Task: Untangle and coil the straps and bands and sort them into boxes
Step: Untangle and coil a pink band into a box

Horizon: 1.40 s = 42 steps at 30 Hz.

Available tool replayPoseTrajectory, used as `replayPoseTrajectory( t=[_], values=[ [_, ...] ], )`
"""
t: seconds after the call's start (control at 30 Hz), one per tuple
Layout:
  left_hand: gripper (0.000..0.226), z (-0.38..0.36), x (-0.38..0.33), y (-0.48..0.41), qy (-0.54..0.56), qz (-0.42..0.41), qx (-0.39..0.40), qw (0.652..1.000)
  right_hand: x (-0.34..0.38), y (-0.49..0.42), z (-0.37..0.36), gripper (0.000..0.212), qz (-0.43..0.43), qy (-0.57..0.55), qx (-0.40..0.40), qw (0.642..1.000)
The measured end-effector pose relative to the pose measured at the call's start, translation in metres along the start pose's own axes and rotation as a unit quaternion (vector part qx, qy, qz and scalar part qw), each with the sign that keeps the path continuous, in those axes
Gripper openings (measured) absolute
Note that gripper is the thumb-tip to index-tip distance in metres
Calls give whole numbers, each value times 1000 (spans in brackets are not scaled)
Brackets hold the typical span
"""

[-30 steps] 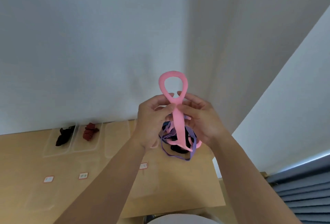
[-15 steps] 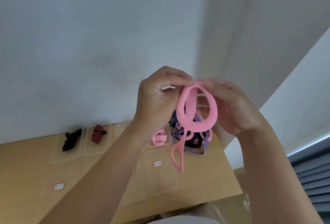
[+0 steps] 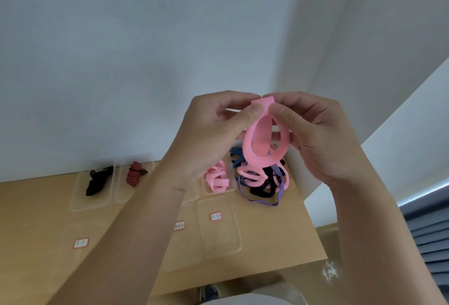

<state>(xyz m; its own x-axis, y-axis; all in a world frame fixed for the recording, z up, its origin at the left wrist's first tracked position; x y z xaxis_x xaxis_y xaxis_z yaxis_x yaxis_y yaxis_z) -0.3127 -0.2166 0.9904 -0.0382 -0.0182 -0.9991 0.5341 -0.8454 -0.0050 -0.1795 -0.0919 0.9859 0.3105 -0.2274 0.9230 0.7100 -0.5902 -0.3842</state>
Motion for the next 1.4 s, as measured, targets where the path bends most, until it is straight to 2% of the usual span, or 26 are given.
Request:
replayPoseTrajectory(
  t=[0.3,0.47,0.7,0.87,1.07,1.27,1.4],
  values=[
    [16,2,-6,-4,-28,-75,-44,996,6,-2,-7,13,25,4,1,1000],
    [18,1,-8,-6,-15,-77,-31,996,10,-3,-8,11,47,0,-28,998],
    [16,6,-12,-11,-20,-71,-30,997,11,-10,-10,12,64,19,-29,997],
    [18,11,-6,-17,-2,-22,-3,1000,5,-15,-11,9,73,40,-54,995],
    [28,13,30,-19,-39,60,39,997,-1,-21,-12,6,65,41,-99,992],
    [34,7,46,-20,-32,64,43,996,-3,-26,-15,7,60,49,-114,990],
    [25,6,48,-22,6,85,49,995,-2,-31,-15,9,68,55,-111,990]
  ],
)
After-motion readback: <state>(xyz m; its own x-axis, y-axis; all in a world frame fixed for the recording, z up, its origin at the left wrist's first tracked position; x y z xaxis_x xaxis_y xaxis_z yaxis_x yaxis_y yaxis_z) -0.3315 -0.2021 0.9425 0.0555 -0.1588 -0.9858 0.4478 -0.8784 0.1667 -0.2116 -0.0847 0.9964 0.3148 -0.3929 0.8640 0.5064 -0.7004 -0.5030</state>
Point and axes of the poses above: each hand's wrist, its own y-axis away from the middle knuckle, its own z-axis out of the back of the hand, x = y × z, the point moved 2 cm from there along -y, towards the middle knuckle, and after that the axes turned 10 degrees about z, right-handed, at the moved point
